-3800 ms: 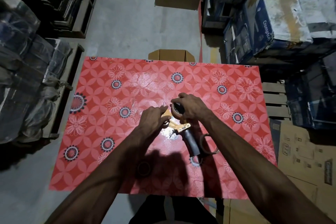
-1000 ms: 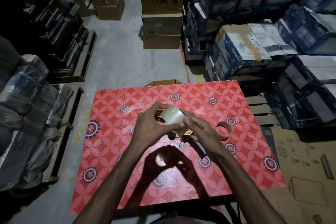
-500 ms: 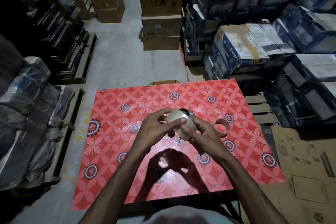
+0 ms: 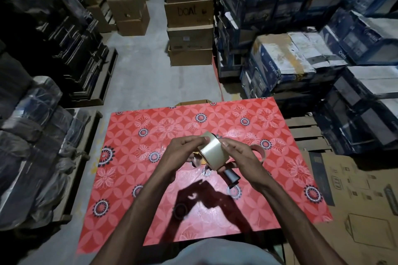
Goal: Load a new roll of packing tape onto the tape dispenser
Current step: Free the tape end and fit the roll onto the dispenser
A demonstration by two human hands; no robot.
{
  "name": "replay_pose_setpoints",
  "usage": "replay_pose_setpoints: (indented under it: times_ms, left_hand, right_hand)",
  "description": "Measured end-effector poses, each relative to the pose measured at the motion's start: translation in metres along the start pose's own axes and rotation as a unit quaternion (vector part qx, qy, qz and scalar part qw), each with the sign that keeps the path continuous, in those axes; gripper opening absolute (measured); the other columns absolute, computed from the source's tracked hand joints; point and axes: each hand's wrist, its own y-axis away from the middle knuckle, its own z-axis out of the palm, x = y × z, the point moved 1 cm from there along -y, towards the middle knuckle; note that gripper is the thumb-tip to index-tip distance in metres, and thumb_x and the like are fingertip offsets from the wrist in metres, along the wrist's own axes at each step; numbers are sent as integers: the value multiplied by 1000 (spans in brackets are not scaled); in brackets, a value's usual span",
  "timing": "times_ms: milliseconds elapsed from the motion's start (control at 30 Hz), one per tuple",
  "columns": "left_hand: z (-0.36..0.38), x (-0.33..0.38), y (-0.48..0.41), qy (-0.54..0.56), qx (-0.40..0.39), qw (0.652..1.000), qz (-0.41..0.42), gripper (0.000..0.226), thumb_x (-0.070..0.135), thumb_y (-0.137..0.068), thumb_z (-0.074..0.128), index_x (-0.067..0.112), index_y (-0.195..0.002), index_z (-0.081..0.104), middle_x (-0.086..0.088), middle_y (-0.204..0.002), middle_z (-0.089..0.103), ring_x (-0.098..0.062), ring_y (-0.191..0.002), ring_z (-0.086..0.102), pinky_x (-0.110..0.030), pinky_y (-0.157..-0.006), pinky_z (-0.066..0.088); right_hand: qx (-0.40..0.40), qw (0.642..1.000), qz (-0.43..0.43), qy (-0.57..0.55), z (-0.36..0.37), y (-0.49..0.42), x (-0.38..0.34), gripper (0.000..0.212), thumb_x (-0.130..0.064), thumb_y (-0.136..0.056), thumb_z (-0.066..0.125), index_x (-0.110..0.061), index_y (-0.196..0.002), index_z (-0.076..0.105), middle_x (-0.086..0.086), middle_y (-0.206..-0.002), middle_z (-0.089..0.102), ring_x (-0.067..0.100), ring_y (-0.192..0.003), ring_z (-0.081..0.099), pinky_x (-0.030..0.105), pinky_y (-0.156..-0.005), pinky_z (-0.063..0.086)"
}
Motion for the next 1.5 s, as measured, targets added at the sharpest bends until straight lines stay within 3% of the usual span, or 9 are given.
replay_pose_setpoints:
  times_ms: [133, 300, 400, 600, 700, 867, 1133, 1333, 1500]
  left_hand:
    - [15, -8, 2, -14, 27, 999, 26, 14, 45, -96, 73, 44, -108, 80, 10, -97, 82, -17, -85, 76, -28, -75, 54]
    - [26, -11, 4, -69, 41, 995, 66, 57, 71, -74, 81, 47, -126, 76, 8, -98, 82, -9, -95, 76, -31, -85, 58]
    - [27, -8, 1, -46, 20, 998, 48, 56, 67, -74, 84, 46, -125, 76, 2, -100, 82, -23, -100, 77, -44, -89, 60]
    - [27, 0, -2, -18, -10, 1000, 16, 39, 36, -90, 80, 39, -128, 75, -3, -108, 82, -30, -110, 74, -30, -77, 48]
    - [27, 2, -1, -26, -16, 999, 17, 32, 32, -93, 78, 42, -124, 75, -6, -109, 81, -32, -110, 73, -31, -76, 47]
    - [34, 2, -2, -57, -8, 998, 27, 48, 47, -85, 85, 36, -131, 73, 1, -105, 81, -21, -100, 76, -30, -80, 54]
    - [33, 0, -12, -41, -30, 999, 10, 58, 61, -64, 80, 32, -114, 81, -4, -97, 83, -30, -101, 78, -60, -99, 56]
    - [28, 4, -19, 38, -26, 998, -31, 58, 56, -61, 78, 11, -97, 77, -27, -94, 78, -33, -87, 71, -35, -73, 46]
    - [38, 2, -17, -7, -42, 999, 3, 48, 53, -89, 78, 20, -123, 75, -7, -99, 84, -27, -102, 79, -46, -101, 56]
  right_hand:
    - [13, 1000, -17, -19, -10, 1, -4, 32, -7, -111, 42, -16, -114, 73, -2, -83, 73, 5, -66, 66, 20, -54, 51]
    - [29, 999, -40, -7, -21, 1, -8, 33, -6, -110, 45, -23, -108, 73, -9, -73, 76, 2, -60, 63, 14, -49, 46]
    - [32, 998, -46, 22, -27, -1, -7, 31, -7, -110, 47, -25, -110, 72, -15, -72, 73, -5, -61, 62, 11, -54, 45]
    - [41, 997, -55, 46, -38, -10, 2, 27, -19, -109, 52, -25, -109, 78, 11, -80, 63, 5, -59, 50, 19, -48, 38]
    - [42, 997, -50, 44, -38, -13, 2, 27, -17, -110, 51, -18, -112, 78, -3, -70, 62, 1, -54, 46, 16, -48, 34]
    - [15, 998, -42, 41, -40, -16, -2, 32, -10, -111, 47, 9, -110, 72, -17, -61, 67, -6, -54, 58, 8, -54, 41]
    - [10, 997, -32, 75, -50, -37, 7, 40, -41, -106, 57, -9, -96, 79, -4, -81, 72, 15, -72, 62, 34, -69, 47]
    - [2, 999, -20, 49, -53, -43, 10, 60, -67, -95, 54, -11, -80, 69, -3, -69, 56, 10, -61, 51, 25, -56, 40]
    - [1, 998, -63, 30, -51, -43, 13, 55, -59, -97, 54, -9, -76, 67, 8, -69, 54, 12, -60, 49, 23, -54, 37]
